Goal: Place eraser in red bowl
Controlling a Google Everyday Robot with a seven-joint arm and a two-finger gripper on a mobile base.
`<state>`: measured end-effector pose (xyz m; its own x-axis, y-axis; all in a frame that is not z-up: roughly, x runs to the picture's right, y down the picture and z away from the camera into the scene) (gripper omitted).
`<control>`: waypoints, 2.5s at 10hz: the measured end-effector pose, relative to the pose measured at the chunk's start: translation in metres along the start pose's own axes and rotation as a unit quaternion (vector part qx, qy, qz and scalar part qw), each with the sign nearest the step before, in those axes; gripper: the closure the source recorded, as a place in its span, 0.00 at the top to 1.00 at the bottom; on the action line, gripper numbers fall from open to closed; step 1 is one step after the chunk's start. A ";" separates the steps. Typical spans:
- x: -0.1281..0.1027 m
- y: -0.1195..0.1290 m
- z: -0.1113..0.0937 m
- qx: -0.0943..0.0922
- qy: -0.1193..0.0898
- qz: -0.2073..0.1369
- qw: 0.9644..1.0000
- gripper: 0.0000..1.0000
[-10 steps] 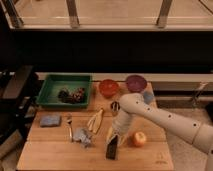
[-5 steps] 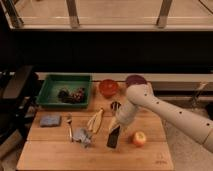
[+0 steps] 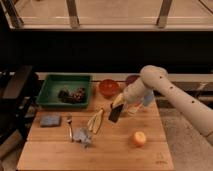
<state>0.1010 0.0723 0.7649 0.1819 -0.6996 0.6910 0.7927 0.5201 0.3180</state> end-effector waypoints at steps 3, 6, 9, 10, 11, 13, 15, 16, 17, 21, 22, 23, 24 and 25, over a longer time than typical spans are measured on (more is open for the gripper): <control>0.032 0.006 -0.026 0.062 0.038 0.004 0.997 0.00; 0.032 0.005 -0.025 0.063 0.037 0.003 0.997 0.00; 0.035 0.005 -0.027 0.063 0.044 0.003 0.997 0.00; 0.041 0.005 -0.031 0.067 0.054 0.005 0.996 0.00; 0.052 0.001 -0.032 0.073 0.063 0.007 0.995 0.00; 0.082 -0.010 -0.032 0.086 0.079 0.002 0.993 0.00; 0.113 -0.019 -0.027 0.099 0.093 0.000 0.991 0.00; 0.126 -0.024 -0.019 0.104 0.096 -0.002 0.990 0.01; 0.136 -0.033 -0.007 0.108 0.098 -0.004 0.989 0.09; 0.164 -0.051 0.029 0.120 0.109 -0.009 0.987 0.50; 0.170 -0.051 0.030 0.124 0.113 -0.008 0.986 0.58; 0.174 -0.053 0.033 0.128 0.119 -0.007 0.985 0.68; 0.179 -0.055 0.033 0.132 0.126 -0.006 0.983 0.76; 0.184 -0.054 0.029 0.136 0.135 -0.003 0.981 0.80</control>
<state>0.0747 -0.0704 0.8931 0.3543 -0.7877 0.5040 0.6156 0.6022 0.5083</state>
